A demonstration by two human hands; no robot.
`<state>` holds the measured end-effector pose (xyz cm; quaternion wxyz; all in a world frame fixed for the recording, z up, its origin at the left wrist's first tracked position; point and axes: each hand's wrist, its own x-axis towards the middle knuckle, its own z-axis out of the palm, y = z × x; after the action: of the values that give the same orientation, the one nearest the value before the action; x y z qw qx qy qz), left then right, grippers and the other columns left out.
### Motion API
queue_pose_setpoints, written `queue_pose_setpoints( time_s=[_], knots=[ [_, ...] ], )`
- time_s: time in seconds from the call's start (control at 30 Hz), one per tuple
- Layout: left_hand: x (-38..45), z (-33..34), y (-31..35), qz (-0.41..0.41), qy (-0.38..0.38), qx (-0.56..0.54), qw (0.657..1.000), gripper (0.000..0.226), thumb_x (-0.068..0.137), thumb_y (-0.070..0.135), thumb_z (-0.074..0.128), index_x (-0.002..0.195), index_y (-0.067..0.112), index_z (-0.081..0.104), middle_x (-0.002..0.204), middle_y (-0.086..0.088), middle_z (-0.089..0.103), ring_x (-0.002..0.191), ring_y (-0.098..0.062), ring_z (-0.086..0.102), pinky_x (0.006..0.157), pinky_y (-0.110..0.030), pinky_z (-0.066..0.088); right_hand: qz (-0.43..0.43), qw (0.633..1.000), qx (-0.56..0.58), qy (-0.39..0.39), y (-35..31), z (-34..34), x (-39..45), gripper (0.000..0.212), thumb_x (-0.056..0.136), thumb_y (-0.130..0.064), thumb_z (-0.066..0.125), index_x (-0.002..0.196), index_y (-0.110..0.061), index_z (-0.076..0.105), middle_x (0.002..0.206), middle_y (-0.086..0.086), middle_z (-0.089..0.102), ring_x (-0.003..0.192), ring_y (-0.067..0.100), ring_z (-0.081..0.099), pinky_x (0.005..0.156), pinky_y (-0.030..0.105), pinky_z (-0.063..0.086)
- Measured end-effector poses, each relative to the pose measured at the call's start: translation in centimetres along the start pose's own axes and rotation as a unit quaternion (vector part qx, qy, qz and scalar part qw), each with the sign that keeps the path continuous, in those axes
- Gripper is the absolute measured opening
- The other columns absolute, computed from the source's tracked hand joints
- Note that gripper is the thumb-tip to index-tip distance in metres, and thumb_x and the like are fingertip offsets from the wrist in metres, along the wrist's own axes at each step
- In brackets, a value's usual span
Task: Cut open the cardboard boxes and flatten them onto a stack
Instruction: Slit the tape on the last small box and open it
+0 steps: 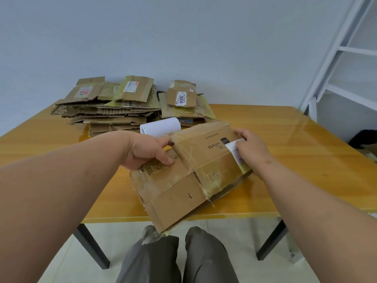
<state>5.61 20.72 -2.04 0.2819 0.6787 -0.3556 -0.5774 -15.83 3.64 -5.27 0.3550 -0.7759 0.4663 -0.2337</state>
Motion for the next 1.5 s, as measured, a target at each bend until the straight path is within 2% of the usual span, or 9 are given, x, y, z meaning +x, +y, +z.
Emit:
queue_pose_setpoints(
  time_s=[0.13, 0.37, 0.53, 0.77, 0.93, 1.07, 1.3, 1.4, 1.5],
  knots=[
    [0.0, 0.4, -0.3, 0.010, -0.015, -0.020, 1.000, 0.044, 0.092, -0.005, 0.055, 0.127, 0.021, 0.049, 0.125, -0.015, 0.064, 0.113, -0.037, 0.063, 0.093, -0.055, 0.052, -0.027, 0.998, -0.055, -0.012, 0.7, 0.3, 0.6, 0.043, 0.100, -0.019, 0.036, 0.139, -0.031, 0.049, 0.138, -0.005, 0.055, 0.125, 0.021, 0.050, 0.106, 0.047, 0.040],
    [1.2, 1.8, -0.3, 0.029, -0.036, -0.072, 0.996, 0.061, 0.091, -0.011, 0.052, 0.130, 0.035, 0.049, 0.128, -0.014, 0.063, 0.112, -0.039, 0.064, 0.095, -0.058, 0.050, -0.010, 0.969, -0.246, -0.022, 1.5, 1.7, 0.5, 0.039, 0.103, -0.034, 0.035, 0.137, -0.045, 0.048, 0.151, -0.005, 0.039, 0.137, 0.025, 0.032, 0.111, 0.045, 0.022],
    [1.2, 2.3, 0.2, 0.008, -0.018, -0.054, 0.998, 0.052, 0.096, 0.005, 0.056, 0.135, 0.038, 0.045, 0.128, -0.009, 0.063, 0.113, -0.033, 0.065, 0.091, -0.050, 0.054, -0.018, 0.949, -0.316, -0.004, 1.1, 2.3, -0.3, 0.041, 0.102, -0.032, 0.029, 0.139, -0.042, 0.045, 0.132, 0.007, 0.044, 0.121, 0.030, 0.045, 0.102, 0.045, 0.030],
    [0.6, 3.4, 0.8, -0.027, -0.001, -0.050, 0.998, 0.028, 0.096, 0.026, 0.060, 0.119, 0.038, 0.052, 0.121, -0.006, 0.067, 0.110, -0.029, 0.064, 0.093, -0.048, 0.052, 0.025, 0.969, -0.169, -0.179, -1.4, 1.7, -1.3, 0.066, 0.090, -0.074, 0.029, 0.150, -0.047, 0.022, 0.159, 0.011, 0.019, 0.145, 0.038, 0.021, 0.115, 0.055, 0.022],
    [0.2, 3.4, 0.9, -0.056, 0.060, -0.072, 0.994, 0.040, 0.092, 0.041, 0.063, 0.124, 0.018, 0.060, 0.115, -0.013, 0.069, 0.104, -0.031, 0.066, 0.085, -0.045, 0.053, -0.008, 0.959, -0.237, -0.157, 0.1, 2.6, -1.7, 0.072, 0.088, -0.078, 0.020, 0.152, -0.045, 0.018, 0.159, 0.006, 0.021, 0.146, 0.030, 0.022, 0.116, 0.057, 0.017],
    [-0.5, 2.2, 0.0, -0.081, 0.144, 0.136, 0.977, 0.038, 0.089, 0.021, 0.071, 0.123, 0.022, 0.055, 0.110, -0.008, 0.064, 0.099, -0.028, 0.064, 0.082, -0.042, 0.056, -0.050, 0.929, -0.335, -0.148, 2.2, 3.2, -2.5, 0.076, 0.090, -0.074, 0.025, 0.155, -0.035, 0.014, 0.163, -0.008, 0.014, 0.150, 0.016, 0.011, 0.116, 0.062, 0.000],
    [0.8, 2.7, -1.8, -0.127, 0.221, 0.427, 0.867, 0.064, 0.084, 0.061, 0.063, 0.126, 0.014, 0.052, 0.114, -0.006, 0.060, 0.096, -0.023, 0.062, 0.077, -0.032, 0.056, -0.061, 0.913, -0.361, -0.181, 1.7, 4.3, -2.1, 0.068, 0.097, -0.064, 0.024, 0.156, -0.034, 0.010, 0.165, -0.009, -0.002, 0.151, 0.018, -0.005, 0.117, 0.061, 0.001],
    [1.5, 3.0, -1.7, -0.144, 0.233, 0.449, 0.850, 0.083, 0.075, 0.077, 0.059, 0.129, 0.015, 0.048, 0.123, -0.005, 0.054, 0.101, -0.022, 0.053, 0.077, -0.031, 0.045, -0.053, 0.910, -0.370, -0.178, 1.5, 4.7, -2.0, 0.066, 0.098, -0.062, 0.023, 0.156, -0.034, 0.009, 0.165, -0.008, -0.004, 0.151, 0.019, -0.006, 0.118, 0.059, 0.004],
    [1.8, 2.9, -1.4, -0.161, 0.217, 0.396, 0.878, 0.079, 0.072, 0.071, 0.068, 0.128, 0.018, 0.049, 0.118, -0.003, 0.055, 0.104, -0.023, 0.055, 0.087, -0.035, 0.049, -0.055, 0.905, -0.383, -0.177, 1.0, 4.6, -1.5, 0.067, 0.097, -0.063, 0.026, 0.156, -0.034, 0.013, 0.165, -0.007, 0.002, 0.151, 0.021, 0.000, 0.118, 0.056, 0.011]
  ],
)
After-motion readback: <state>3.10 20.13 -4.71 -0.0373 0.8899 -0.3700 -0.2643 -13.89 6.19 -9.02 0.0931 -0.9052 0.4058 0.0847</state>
